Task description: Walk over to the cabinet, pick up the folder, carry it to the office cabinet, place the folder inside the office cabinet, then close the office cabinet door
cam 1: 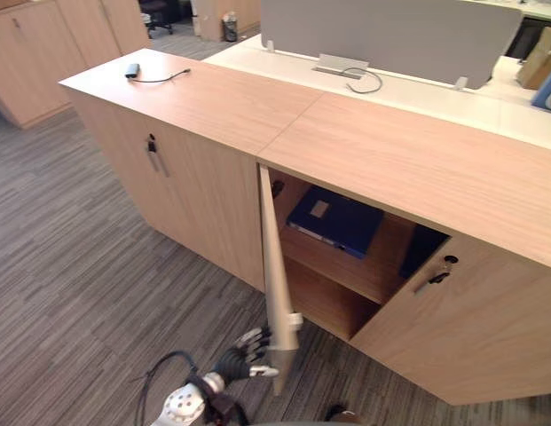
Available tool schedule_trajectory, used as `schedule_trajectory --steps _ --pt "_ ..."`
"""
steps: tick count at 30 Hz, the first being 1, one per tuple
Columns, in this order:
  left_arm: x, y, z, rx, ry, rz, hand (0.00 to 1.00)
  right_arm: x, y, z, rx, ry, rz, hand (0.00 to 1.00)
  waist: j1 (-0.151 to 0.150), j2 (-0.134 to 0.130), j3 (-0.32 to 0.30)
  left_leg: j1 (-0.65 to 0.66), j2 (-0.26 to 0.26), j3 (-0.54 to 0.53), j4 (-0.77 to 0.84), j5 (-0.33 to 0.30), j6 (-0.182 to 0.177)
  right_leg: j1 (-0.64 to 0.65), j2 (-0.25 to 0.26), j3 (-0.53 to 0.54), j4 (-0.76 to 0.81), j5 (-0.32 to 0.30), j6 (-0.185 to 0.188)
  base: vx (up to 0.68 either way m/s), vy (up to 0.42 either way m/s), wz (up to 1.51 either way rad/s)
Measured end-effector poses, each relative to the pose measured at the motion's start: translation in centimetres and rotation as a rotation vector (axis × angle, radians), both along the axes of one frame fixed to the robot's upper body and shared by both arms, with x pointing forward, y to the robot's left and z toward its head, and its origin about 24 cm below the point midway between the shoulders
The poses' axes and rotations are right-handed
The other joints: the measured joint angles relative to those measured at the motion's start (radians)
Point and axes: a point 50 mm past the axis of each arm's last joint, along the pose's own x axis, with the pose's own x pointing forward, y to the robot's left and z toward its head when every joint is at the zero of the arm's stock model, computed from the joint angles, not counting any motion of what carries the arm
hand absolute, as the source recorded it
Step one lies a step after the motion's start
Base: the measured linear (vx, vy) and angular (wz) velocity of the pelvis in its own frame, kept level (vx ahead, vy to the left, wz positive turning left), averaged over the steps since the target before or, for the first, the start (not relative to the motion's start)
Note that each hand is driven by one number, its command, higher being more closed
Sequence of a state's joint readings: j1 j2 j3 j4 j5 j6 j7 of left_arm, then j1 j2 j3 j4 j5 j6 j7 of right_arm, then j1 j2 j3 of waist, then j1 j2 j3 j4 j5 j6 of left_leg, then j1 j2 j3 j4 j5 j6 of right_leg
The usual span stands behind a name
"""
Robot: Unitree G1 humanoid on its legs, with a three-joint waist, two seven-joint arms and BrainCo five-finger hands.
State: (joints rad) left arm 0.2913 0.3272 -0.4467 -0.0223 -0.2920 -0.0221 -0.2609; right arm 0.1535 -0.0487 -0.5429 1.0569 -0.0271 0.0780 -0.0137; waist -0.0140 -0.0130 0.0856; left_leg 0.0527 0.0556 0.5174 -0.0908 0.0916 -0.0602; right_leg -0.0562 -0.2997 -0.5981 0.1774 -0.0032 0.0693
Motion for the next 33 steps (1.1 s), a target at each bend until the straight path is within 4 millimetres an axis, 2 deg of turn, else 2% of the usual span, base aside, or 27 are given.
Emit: schedule_trajectory --steps 2,8,16,19,22,24,26,27,29,31,33 --pt "0.6 0.2 1.0 -0.055 -0.041 0.028 0.0 0.0 -0.1 0.0 -0.004 0.002 0.024 0.0 -0.005 0.0 -0.007 0.003 0.0 0.001 0.001 -0.001 0.005 0.001 0.001 -0.001 -0.001 0.001 -0.001 0.06 0.015 -0.03" --pt "-0.8 1.7 0.1 -0.063 0.026 0.106 0.0 0.1 -0.2 0.1 -0.014 0.015 0.097 0.0 -0.004 0.003 -0.023 0.003 0.013 -0.013 0.005 0.007 0.017 0.007 0.019 -0.005 0.0 0.019 -0.002 0.07 -0.008 0.03" --pt "-0.9 1.6 -0.2 -0.099 0.057 0.13 0.0 0.6 -0.1 0.1 -0.013 0.004 0.109 0.0 -0.016 0.004 -0.026 0.028 0.022 -0.014 0.005 0.003 0.014 0.036 0.031 -0.01 -0.008 0.011 0.0 0.02 -0.002 0.0" --pt "-0.6 1.6 -2.0 -0.125 0.131 0.208 0.0 0.6 0.0 0.1 -0.012 0.005 0.122 0.0 -0.022 0.003 -0.03 0.037 0.026 -0.005 0.005 -0.008 0.008 0.041 0.036 -0.002 -0.017 0.01 0.0 -0.03 0.001 -0.09" --pt "-0.1 2.1 -4.3 -0.222 0.255 0.393 0.0 0.7 0.1 0.1 -0.009 0.004 0.127 0.0 -0.026 0.002 -0.037 0.035 0.037 0.01 0.011 -0.013 0.006 0.041 0.05 0.003 -0.035 0.008 -0.004 -0.02 -0.009 -0.14" --pt "0.0 2.7 -5.1 -0.241 0.302 0.502 0.0 0.7 0.4 0.0 0.004 0.001 0.111 0.0 -0.029 -0.004 -0.04 0.016 0.063 0.023 0.081 -0.053 -0.001 0.045 0.063 0.016 -0.049 0.009 -0.004 -0.02 -0.063 -0.25" --pt "0.1 3.6 -5.4 -0.201 0.307 0.559 0.0 0.7 0.6 0.0 0.008 -0.001 0.1 0.0 -0.031 -0.001 -0.043 -0.034 0.121 0.031 0.23 -0.132 -0.009 0.048 0.086 0.03 -0.06 0.009 -0.007 0.0 -0.12 -0.28" --pt "0.3 4.5 -5.6 -0.172 0.307 0.618 0.0 0.6 0.6 -0.1 0.009 0.003 0.098 0.0 -0.032 0.011 -0.044 -0.064 0.18 0.034 0.34 -0.188 -0.014 0.057 0.117 0.038 -0.068 0.006 -0.013 0.05 -0.136 -0.33" --pt "0.1 6.6 -6.0 -0.102 0.3 0.748 0.0 0.1 0.6 -0.2 0.019 0.018 0.072 0.0 -0.03 0.031 -0.039 -0.063 0.255 0.051 0.446 -0.241 -0.036 0.08 0.165 0.063 -0.074 -0.013 -0.031 0.12 -0.164 -0.54" --pt "-0.4 8.7 -6.4 -0.041 0.305 0.857 0.0 -0.4 0.7 -0.3 0.027 0.036 0.05 0.0 -0.025 0.031 -0.035 -0.057 0.303 0.044 0.534 -0.245 -0.036 0.097 0.191 0.097 -0.075 -0.028 -0.04 0.12 -0.132 -0.58" --pt "-1.5 10.8 -7.1 -0.004 0.338 0.983 0.0 -1.1 0.2 -0.4 0.021 0.067 0.034 0.0 -0.025 0.031 -0.028 -0.108 0.314 -0.118 0.668 -0.21 0.008 0.11 0.201 0.144 -0.074 -0.039 -0.048 0.12 -0.153 -0.6"
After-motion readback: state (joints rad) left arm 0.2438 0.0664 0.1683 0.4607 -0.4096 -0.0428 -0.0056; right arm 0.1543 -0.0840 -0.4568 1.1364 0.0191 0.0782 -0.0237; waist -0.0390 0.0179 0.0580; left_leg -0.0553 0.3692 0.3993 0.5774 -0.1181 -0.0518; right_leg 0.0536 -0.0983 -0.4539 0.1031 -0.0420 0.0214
